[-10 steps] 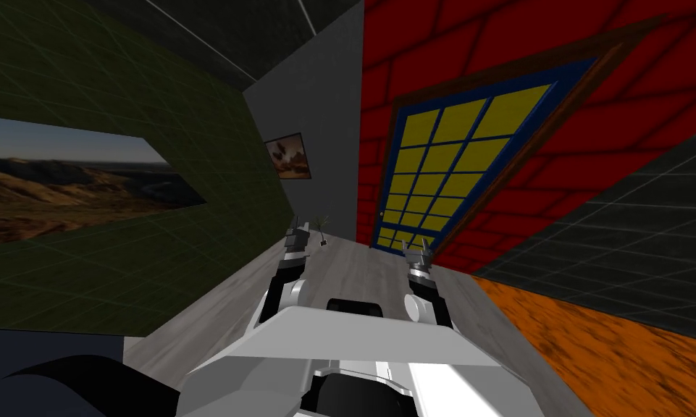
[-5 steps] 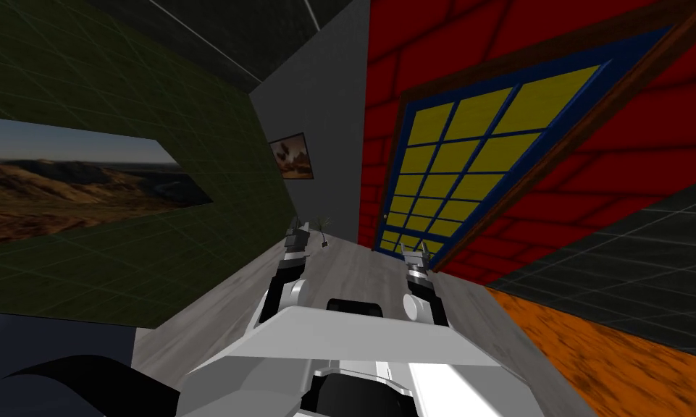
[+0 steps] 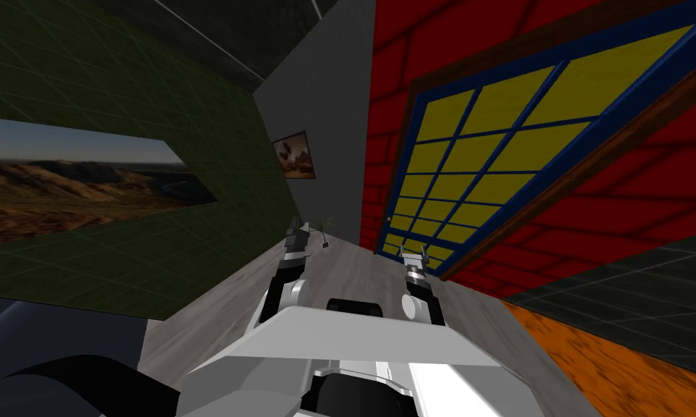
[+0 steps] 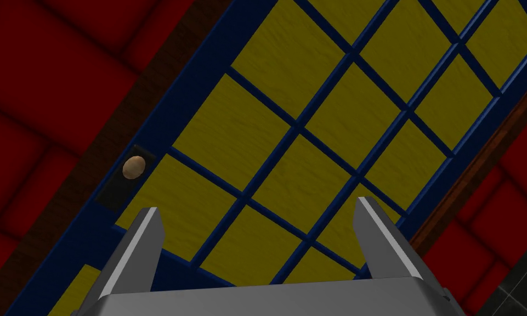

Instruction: Pull the door open

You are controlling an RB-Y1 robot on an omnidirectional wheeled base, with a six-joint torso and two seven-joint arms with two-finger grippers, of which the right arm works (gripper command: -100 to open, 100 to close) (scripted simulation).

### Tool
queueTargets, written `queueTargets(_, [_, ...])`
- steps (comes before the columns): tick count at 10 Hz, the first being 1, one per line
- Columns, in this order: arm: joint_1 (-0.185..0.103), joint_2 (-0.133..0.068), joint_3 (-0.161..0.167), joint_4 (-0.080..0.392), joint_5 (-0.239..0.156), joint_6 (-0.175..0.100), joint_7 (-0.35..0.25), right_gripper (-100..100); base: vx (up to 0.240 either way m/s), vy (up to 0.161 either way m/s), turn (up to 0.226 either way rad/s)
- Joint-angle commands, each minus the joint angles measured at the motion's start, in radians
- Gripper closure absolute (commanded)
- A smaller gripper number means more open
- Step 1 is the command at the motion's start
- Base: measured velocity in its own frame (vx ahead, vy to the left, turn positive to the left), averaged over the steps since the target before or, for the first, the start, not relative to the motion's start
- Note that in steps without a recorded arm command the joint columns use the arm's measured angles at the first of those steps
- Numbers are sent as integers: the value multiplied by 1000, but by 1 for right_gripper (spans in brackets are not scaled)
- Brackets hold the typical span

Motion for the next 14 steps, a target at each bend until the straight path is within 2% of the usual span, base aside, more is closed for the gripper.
queueTargets(1, [-12, -4, 0, 36, -20, -10, -37, -100, 89, -23, 84])
queueTargets(14, [-110, -23, 4, 317, -170, -83, -301, -100, 93, -38, 83])
